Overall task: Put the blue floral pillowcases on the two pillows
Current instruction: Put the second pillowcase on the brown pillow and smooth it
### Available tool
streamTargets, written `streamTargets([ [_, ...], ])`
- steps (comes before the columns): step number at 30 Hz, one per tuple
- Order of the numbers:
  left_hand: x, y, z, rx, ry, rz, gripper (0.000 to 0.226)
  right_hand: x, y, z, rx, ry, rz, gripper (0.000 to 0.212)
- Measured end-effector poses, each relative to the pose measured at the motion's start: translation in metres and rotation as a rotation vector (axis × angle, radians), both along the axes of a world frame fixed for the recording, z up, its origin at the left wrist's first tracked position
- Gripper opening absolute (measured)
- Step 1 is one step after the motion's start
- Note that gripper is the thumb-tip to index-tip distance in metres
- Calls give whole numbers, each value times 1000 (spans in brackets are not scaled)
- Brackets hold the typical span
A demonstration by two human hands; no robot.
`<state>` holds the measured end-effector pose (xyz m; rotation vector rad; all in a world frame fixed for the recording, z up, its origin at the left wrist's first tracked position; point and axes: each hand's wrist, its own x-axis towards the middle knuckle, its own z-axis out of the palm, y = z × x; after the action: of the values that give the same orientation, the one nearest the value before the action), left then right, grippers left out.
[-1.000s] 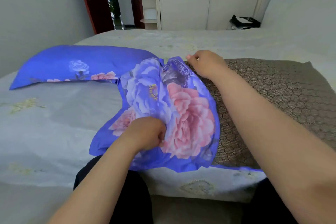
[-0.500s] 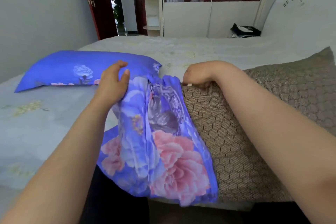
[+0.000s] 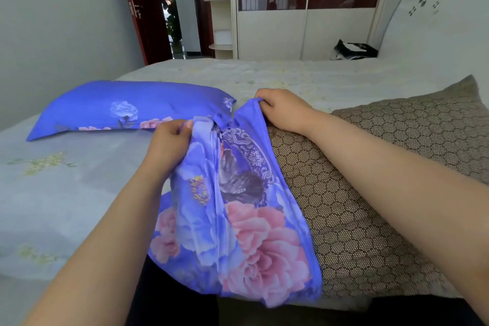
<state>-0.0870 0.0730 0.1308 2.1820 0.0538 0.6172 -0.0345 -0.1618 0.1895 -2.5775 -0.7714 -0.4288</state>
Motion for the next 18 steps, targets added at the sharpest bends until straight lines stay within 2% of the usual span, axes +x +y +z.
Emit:
streamTargets([
  [2,9,-4,2,1,-59,122,38,-18,0,5,-114,-109,8,22],
  [4,19,-1,3,-121,-106,144,34,-38,-11,12,-252,-280,36,29],
  [7,43,33,-16,-317,-45,154,30,-46,-62,23,-195,-462,-78,45],
  [9,60,52,-33,-425,21,155,23,-36,-106,18,-114,-457,-230,55],
  [11,60,42,-32,-437,54,133,24,-28,-138,0,-108,-400,-342,60],
  [15,63,24,-24,-430,29,150,31,-18,-157,-26,-77,-349,-550,45],
  [18,77,29,-30,-441,66,109,21,-11,-141,-24,-121,-299,-579,27],
])
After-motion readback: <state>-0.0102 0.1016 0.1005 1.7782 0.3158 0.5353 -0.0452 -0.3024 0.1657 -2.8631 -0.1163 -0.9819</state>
